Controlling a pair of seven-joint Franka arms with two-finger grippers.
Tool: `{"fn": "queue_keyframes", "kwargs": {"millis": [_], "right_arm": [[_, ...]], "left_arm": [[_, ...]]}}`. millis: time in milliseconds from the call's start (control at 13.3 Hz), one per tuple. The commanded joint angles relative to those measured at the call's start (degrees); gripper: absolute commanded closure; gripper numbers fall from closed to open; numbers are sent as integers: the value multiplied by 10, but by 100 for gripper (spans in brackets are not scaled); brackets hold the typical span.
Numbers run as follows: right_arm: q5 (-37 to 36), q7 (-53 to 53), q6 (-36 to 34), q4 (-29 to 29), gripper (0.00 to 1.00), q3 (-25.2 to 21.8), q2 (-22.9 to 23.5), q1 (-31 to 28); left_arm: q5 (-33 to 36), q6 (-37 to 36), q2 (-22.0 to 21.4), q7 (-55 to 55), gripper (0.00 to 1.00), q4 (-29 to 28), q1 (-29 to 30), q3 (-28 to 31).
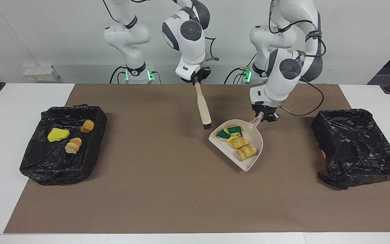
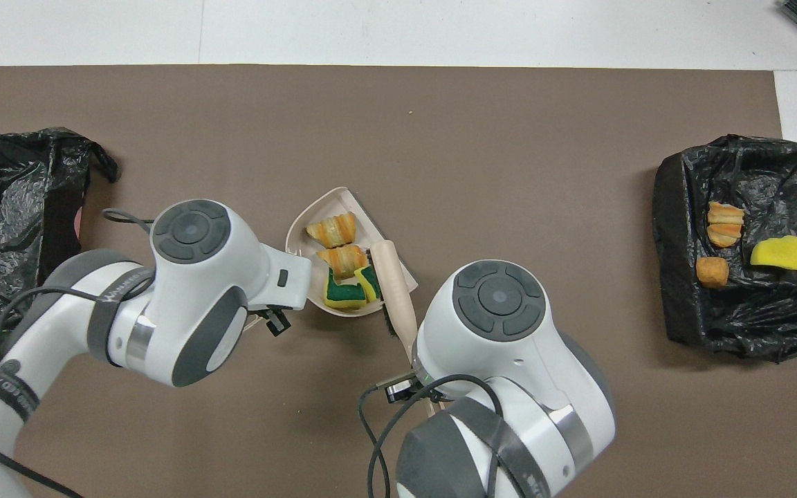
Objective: Sweep and dump trash in bin
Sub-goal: 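Sweep the yellow sponge piece into the dustpan with the right gripper, then carry the loaded dustpan to the black bag with the left gripper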
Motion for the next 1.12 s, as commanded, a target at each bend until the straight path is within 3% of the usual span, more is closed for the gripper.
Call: {"fn": "queue_keyframes", "kwargs": {"millis": [0, 150, 450, 750, 1050], "right_arm": [[26, 45, 1, -54, 100, 0, -63, 29], [49, 80, 6, -87, 100, 1, -92, 62], [50, 161, 64, -142, 100, 1, -94, 126], [51, 173, 125, -180, 100, 1, -87, 149], [50, 219, 210, -203, 100, 1, -36, 187]], "left_arm": [[-6, -14, -27, 17, 100, 3, 80, -5], [-6, -17, -29, 72, 100, 22, 128, -4], [0, -125, -8, 112, 100, 126, 220, -4], [6, -273, 92, 216, 100, 322, 331, -4], [90, -266, 140, 343, 100, 405, 418, -2]]}}
